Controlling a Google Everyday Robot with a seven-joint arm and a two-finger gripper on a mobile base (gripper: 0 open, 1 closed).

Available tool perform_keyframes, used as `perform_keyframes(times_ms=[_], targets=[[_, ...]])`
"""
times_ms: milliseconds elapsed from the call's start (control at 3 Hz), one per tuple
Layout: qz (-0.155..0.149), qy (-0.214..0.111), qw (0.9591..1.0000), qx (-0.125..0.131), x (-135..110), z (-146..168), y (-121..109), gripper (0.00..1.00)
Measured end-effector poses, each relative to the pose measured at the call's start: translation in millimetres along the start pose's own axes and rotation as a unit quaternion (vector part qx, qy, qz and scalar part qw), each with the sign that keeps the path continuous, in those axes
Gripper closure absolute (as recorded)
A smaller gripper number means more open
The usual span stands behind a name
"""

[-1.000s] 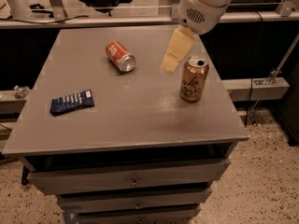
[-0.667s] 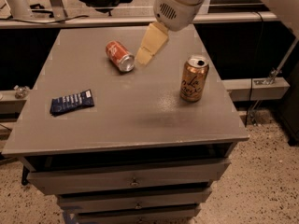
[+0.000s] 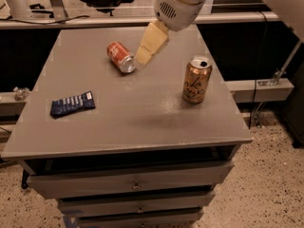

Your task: Place coke can upright

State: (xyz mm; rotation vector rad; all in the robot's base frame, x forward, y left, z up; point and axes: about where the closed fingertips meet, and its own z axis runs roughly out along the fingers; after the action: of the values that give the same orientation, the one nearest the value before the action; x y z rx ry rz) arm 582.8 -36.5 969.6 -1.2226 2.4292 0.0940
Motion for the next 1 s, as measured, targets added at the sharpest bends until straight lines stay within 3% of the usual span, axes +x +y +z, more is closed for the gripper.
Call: perform_keyframes(times_ms=[333,1000], targets=[[0.019,-0.002,0.9998,-0.004,-28.3,15.0,2.1,0.00],[0.092,-0.006,0.9957,0.000,-110.6,75.1,4.3,0.00]])
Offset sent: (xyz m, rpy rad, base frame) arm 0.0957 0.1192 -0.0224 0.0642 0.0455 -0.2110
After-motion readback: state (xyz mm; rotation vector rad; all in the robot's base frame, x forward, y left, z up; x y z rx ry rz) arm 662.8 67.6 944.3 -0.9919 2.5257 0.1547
